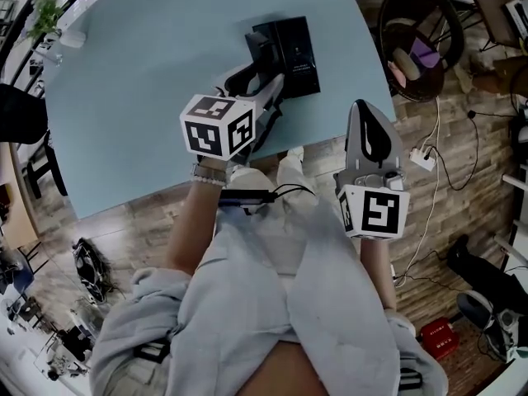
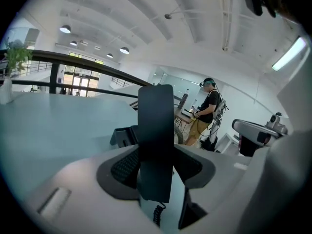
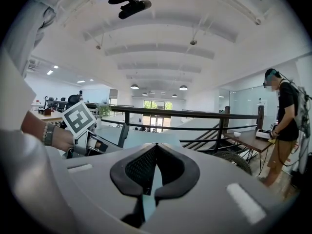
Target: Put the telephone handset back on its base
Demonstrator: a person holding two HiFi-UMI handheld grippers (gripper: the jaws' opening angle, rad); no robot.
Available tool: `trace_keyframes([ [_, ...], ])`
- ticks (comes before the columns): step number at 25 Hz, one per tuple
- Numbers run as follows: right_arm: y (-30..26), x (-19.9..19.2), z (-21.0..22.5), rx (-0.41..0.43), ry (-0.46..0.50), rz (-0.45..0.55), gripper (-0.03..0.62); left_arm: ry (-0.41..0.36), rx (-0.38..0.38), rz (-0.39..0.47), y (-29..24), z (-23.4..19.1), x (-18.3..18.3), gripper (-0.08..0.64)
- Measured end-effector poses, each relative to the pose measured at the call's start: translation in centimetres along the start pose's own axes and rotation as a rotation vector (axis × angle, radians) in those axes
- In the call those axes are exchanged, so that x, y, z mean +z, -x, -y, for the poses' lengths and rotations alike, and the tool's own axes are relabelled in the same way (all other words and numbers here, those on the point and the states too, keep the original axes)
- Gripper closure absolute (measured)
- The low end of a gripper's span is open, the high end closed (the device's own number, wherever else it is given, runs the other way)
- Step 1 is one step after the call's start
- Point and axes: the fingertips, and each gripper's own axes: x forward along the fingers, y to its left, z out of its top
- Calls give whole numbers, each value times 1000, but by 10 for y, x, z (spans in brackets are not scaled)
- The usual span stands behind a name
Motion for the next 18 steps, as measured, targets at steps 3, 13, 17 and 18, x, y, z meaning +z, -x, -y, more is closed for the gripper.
trace_keyframes([
  [3, -3, -2, 4, 11, -6, -5, 586, 23, 35, -18, -8, -6, -3, 348],
  [13, -10, -9, 17, 48, -12, -16, 586, 113, 173, -88, -30, -24, -19, 348],
  [17, -15, -10, 23, 55, -9, -19, 586, 179, 198, -96, -39, -30, -24, 348],
  [18, -16, -11, 24, 57, -9, -22, 586, 195, 204, -97, -41, -32, -24, 348],
])
